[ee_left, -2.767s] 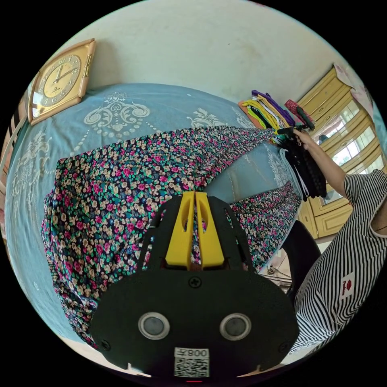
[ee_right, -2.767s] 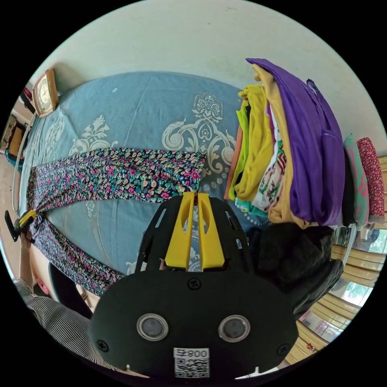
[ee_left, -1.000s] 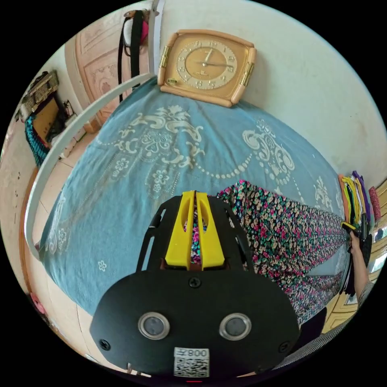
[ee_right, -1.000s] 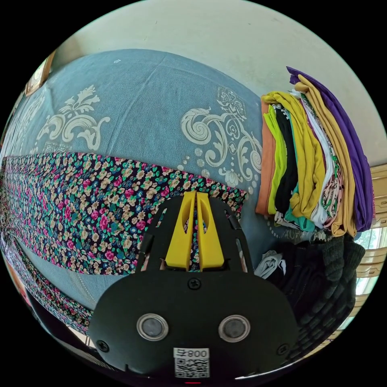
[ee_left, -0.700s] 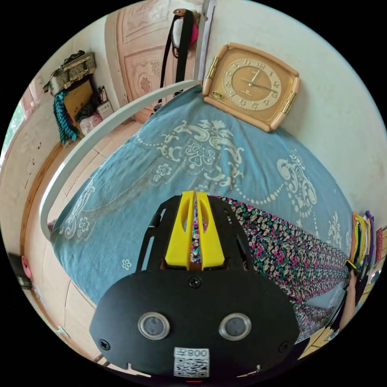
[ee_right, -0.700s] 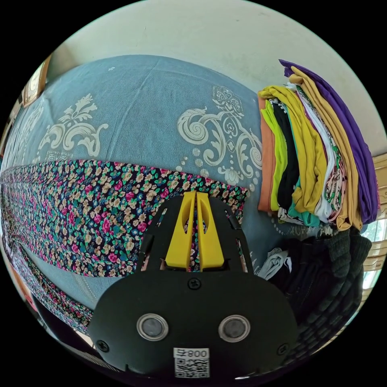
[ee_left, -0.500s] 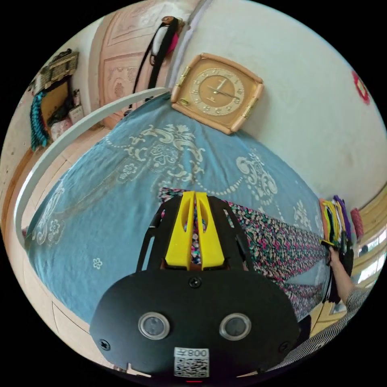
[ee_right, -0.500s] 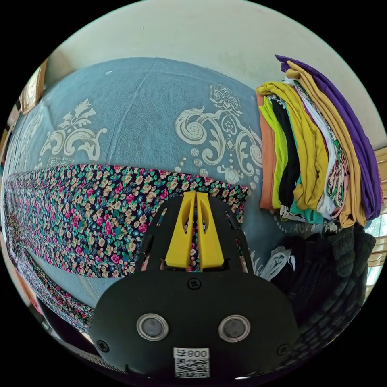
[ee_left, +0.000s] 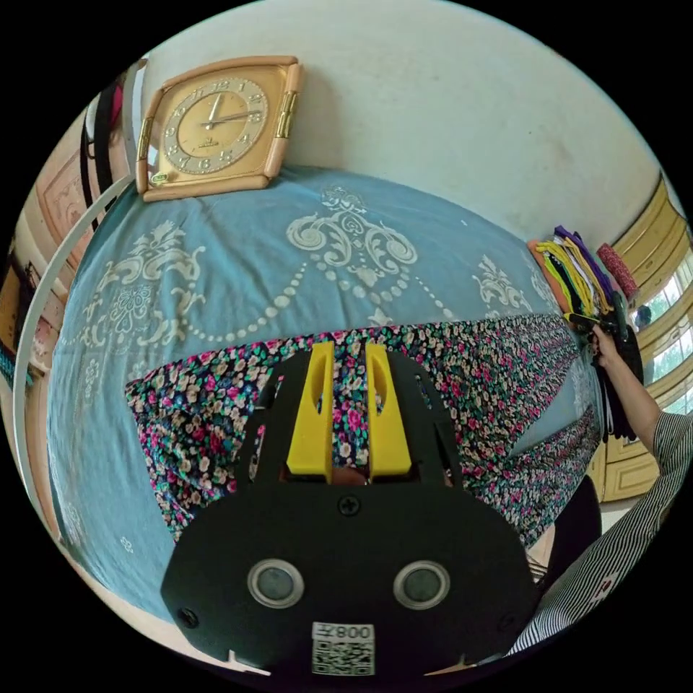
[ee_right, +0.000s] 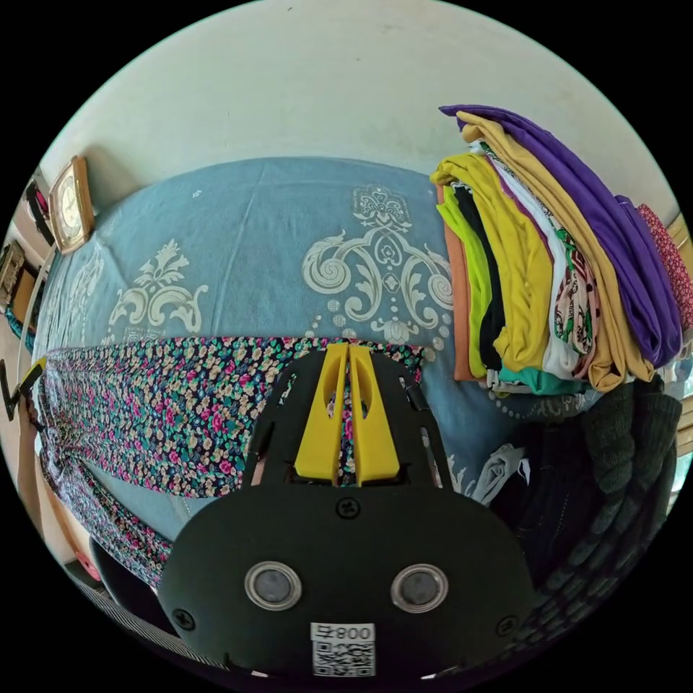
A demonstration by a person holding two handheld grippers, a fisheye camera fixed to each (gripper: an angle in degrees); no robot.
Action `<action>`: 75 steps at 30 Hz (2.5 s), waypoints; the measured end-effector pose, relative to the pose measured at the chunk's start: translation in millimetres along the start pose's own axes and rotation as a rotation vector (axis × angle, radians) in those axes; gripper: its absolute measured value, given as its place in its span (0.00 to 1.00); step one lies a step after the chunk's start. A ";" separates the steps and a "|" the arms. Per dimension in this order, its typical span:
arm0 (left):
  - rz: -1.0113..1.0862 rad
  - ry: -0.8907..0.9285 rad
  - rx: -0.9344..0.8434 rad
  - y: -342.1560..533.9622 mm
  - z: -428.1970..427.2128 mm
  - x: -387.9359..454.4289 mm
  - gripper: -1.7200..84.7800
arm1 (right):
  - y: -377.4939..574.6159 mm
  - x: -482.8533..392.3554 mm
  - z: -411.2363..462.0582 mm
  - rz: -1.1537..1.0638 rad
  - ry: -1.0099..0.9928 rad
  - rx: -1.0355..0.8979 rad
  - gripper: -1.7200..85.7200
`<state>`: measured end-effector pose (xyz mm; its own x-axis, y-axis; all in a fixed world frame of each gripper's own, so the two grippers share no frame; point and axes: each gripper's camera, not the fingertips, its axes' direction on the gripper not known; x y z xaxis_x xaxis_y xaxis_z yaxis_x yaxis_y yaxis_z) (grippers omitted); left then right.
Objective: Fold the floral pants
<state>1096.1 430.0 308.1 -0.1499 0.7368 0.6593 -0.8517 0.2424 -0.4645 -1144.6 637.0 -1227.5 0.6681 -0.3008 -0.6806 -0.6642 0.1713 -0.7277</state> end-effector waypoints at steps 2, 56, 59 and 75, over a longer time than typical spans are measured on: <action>0.042 -0.001 -0.047 -13.0 16.1 14.8 0.10 | -2.6 13.8 0.6 0.034 0.020 0.001 0.04; 0.070 0.230 -0.153 49.2 -4.0 170.5 0.06 | 57.1 156.2 -21.2 0.043 0.173 -0.260 0.05; 0.111 0.236 -0.142 60.5 -23.0 184.2 0.08 | 65.1 158.5 -50.4 0.037 0.161 -0.196 0.07; 0.333 0.125 -0.307 70.1 2.8 294.9 0.06 | 221.5 155.4 -103.4 -0.085 0.139 -0.369 0.09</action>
<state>990.8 662.5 471.6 -0.3123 0.8718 0.3774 -0.5767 0.1417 -0.8046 -1222.6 531.2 -1485.6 0.6906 -0.4281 -0.5830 -0.7016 -0.2007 -0.6837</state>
